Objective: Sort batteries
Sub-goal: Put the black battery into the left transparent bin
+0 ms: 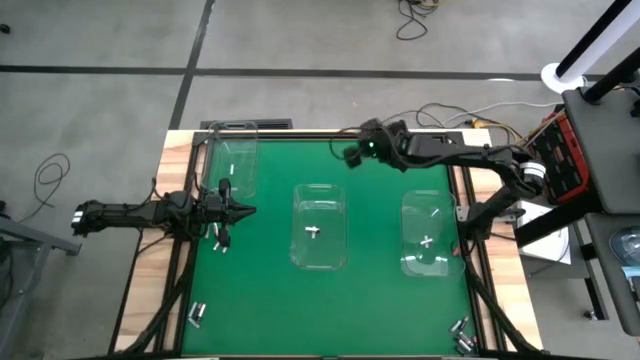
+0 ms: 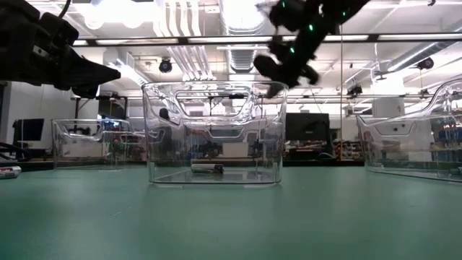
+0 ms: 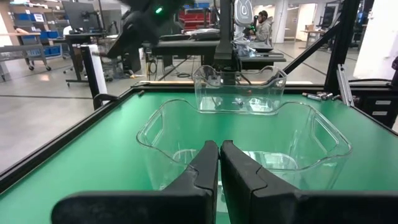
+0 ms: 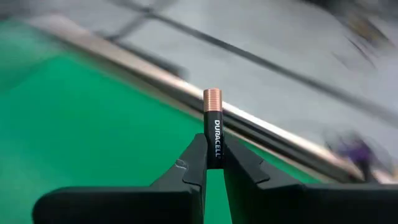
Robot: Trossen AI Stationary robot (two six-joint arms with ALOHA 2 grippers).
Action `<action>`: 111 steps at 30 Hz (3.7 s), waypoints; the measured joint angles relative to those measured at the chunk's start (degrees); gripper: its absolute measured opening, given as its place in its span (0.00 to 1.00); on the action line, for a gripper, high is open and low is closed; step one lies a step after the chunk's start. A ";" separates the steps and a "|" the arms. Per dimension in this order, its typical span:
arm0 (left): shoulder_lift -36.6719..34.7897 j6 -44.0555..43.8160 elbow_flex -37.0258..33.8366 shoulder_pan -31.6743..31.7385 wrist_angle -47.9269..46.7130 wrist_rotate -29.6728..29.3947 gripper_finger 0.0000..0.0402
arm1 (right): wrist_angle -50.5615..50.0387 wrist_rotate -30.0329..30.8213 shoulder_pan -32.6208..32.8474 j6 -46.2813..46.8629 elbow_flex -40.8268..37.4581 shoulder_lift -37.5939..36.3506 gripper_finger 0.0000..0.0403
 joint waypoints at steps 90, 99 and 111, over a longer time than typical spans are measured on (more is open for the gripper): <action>30.29 9.87 3.16 0.11 57.70 0.02 0.48 | 56.36 -29.96 20.84 -33.47 1.46 8.89 0.07; 46.13 10.99 15.25 0.07 57.74 2.78 0.47 | 60.87 -29.87 20.84 -31.30 2.11 13.49 0.07; 58.33 11.58 16.00 0.09 73.67 7.42 0.47 | 61.28 -29.30 20.82 -31.18 2.11 13.03 0.07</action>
